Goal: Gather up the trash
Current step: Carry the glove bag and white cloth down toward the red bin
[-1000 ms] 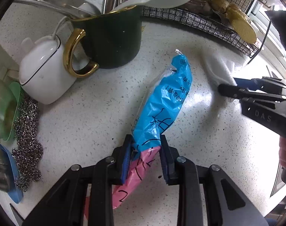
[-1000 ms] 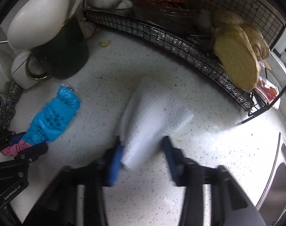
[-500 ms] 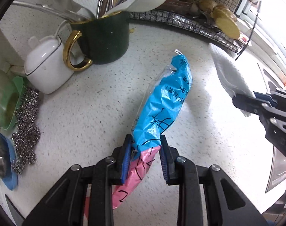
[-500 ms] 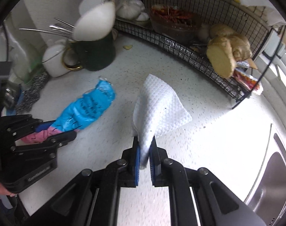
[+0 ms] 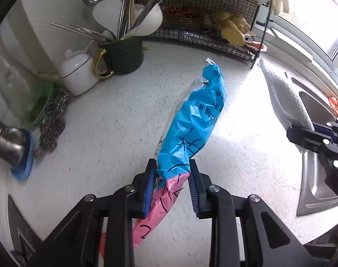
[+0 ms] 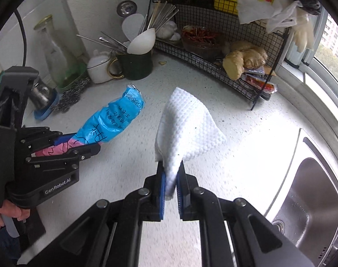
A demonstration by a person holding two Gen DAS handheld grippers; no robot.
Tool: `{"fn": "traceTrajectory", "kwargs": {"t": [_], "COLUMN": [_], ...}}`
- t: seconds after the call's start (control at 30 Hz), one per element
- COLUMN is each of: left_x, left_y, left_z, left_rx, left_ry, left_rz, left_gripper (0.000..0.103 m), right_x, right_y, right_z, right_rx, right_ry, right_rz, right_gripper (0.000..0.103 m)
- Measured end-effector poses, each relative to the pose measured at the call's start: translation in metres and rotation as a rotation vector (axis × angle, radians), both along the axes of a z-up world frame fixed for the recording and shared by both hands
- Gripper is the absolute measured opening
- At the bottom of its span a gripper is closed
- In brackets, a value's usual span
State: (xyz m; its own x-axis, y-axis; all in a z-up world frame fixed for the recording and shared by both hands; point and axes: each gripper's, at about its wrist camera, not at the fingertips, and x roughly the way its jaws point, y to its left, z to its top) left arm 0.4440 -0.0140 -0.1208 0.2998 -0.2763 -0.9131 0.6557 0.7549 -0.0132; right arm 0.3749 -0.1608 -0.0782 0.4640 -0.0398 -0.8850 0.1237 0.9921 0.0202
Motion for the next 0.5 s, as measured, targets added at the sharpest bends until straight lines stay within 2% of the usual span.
{"fn": "traceTrajectory", "kwargs": {"t": [0.13,0.3,0.5], "left_x": [-0.043,-0.11,-0.185], "left_y": [0.007,0.019,0.04], "left_z": [0.024,0.052,0.074], "left_rx": [-0.007,-0.02,-0.047], "left_ry": [-0.045,-0.101,-0.113], "left_rz": [0.042,0.139,0.254], "left_gripper": [0.026,0.026,0.026], "right_x": [-0.047,-0.094,-0.147], "right_y": [0.006,0.005,0.009], "right_z": [0.018,0.031,0.041], "right_rx": [-0.036,0.008,0.025], "right_ry": [-0.039,-0.078,-0.101], "right_rz": [0.054,0.124,0.22], "right_gripper": [0.008,0.008,0.008]}}
